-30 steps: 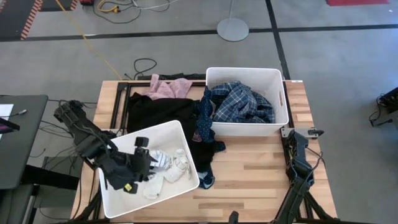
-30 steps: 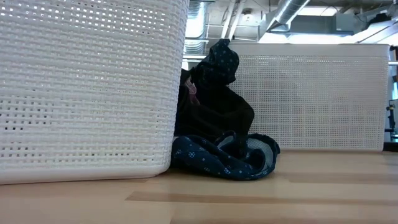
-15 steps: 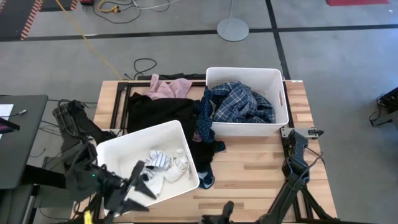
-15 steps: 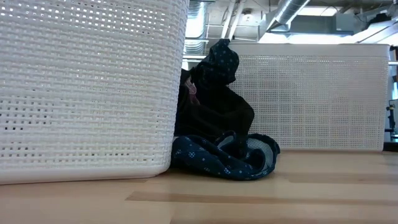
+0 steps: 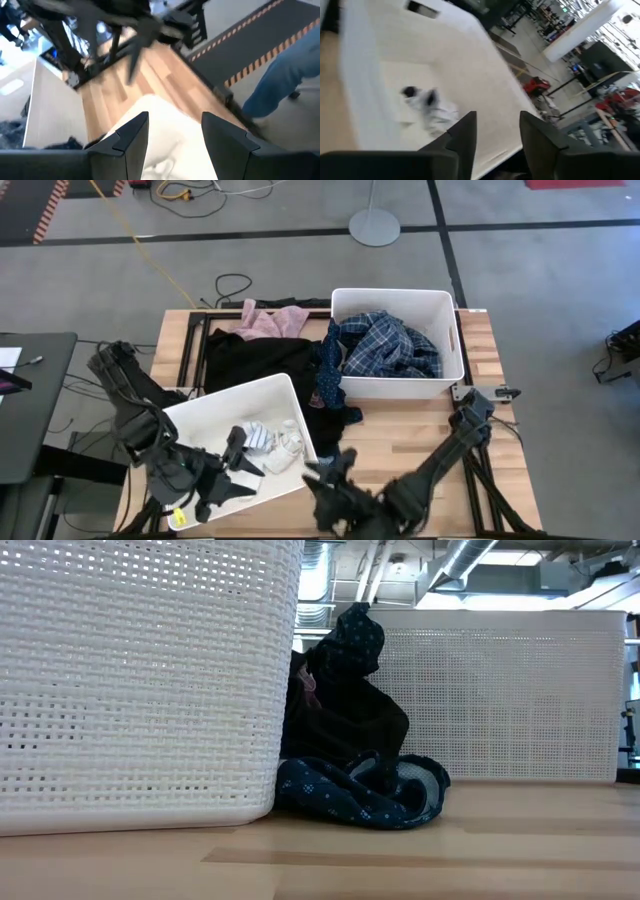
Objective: Sort clothes
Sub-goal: Put the black jacket into the top laundry bin
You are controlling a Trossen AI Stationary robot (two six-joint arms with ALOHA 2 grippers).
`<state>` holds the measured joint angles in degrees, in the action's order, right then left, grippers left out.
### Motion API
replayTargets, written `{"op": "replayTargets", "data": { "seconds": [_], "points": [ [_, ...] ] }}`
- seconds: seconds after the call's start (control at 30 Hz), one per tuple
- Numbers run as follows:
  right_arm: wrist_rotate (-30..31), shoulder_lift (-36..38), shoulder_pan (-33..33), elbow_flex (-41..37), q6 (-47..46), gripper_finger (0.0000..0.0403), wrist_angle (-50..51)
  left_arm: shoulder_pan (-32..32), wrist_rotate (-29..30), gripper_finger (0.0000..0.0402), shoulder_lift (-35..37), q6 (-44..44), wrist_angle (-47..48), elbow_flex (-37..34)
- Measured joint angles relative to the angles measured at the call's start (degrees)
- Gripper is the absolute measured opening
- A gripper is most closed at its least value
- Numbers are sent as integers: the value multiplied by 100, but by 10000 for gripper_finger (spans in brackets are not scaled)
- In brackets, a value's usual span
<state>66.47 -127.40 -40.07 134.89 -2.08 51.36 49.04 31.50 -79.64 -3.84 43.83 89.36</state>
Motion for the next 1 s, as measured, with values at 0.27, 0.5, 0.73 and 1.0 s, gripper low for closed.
{"op": "replayTargets", "data": {
  "seconds": [0.27, 0.5, 0.73, 1.0],
  "points": [
    [-308, 610, 762, 0, 231, 208, 1023, -203, 1, 179, 201, 2, 190, -495],
    [-1302, 1069, 1511, 0, 524, 210, 1289, -620, 71, 179, 864, -29, -278, -1227],
    [-1735, 1218, 1853, 4, 676, 210, 1700, -1086, 106, 179, 1633, 176, -602, -1926],
    [-2018, 1240, 2029, 4, 325, 210, 2740, -1675, 964, 179, 2241, 343, -616, -2142]
  ]
}}
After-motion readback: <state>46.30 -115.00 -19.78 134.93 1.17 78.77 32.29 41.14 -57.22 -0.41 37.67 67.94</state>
